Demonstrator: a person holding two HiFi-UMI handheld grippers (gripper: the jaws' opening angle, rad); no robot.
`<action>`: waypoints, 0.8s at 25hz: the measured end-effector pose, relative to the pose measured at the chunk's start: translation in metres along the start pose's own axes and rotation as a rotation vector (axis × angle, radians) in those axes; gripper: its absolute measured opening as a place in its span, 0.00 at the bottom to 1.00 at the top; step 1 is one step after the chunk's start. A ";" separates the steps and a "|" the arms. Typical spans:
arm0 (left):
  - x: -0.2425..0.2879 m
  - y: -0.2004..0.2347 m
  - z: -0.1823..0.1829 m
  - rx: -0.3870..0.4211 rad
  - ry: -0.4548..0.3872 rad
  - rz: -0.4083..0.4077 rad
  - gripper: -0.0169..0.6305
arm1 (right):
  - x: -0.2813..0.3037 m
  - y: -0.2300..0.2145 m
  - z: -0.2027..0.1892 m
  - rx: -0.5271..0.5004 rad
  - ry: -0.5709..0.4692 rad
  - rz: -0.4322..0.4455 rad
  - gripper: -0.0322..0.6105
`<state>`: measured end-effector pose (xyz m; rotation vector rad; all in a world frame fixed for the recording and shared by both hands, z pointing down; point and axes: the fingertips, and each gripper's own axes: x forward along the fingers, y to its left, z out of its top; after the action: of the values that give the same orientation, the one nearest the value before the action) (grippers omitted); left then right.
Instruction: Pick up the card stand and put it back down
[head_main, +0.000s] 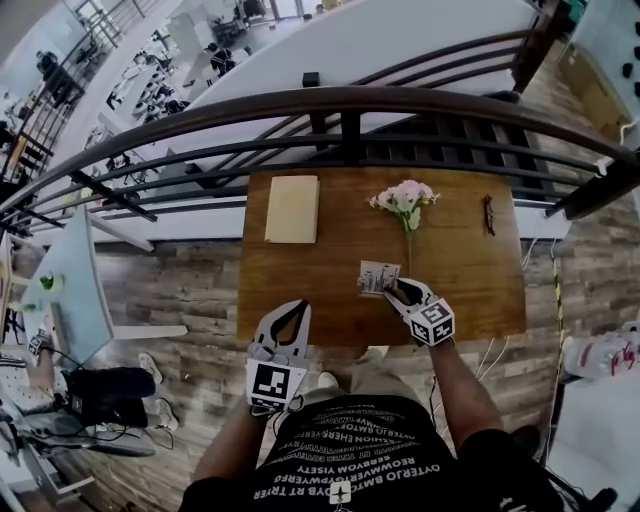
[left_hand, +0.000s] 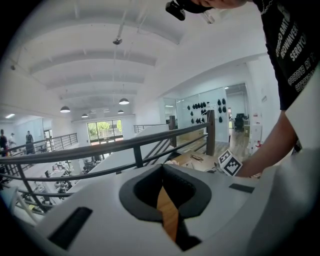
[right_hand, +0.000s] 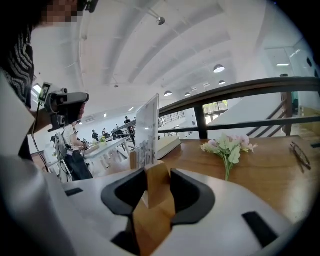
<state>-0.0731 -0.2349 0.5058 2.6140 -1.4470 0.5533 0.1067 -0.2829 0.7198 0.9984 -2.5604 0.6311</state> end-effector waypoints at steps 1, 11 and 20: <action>-0.001 0.000 0.000 -0.003 -0.001 0.002 0.06 | -0.002 0.003 0.005 -0.001 -0.005 0.002 0.30; -0.017 0.007 0.005 -0.003 -0.056 0.012 0.06 | -0.026 0.037 0.054 -0.006 -0.057 0.003 0.30; -0.032 0.003 0.012 -0.019 -0.084 -0.001 0.06 | -0.048 0.067 0.087 -0.027 -0.082 -0.006 0.30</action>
<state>-0.0881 -0.2138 0.4831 2.6533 -1.4663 0.4324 0.0826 -0.2565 0.6057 1.0430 -2.6278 0.5636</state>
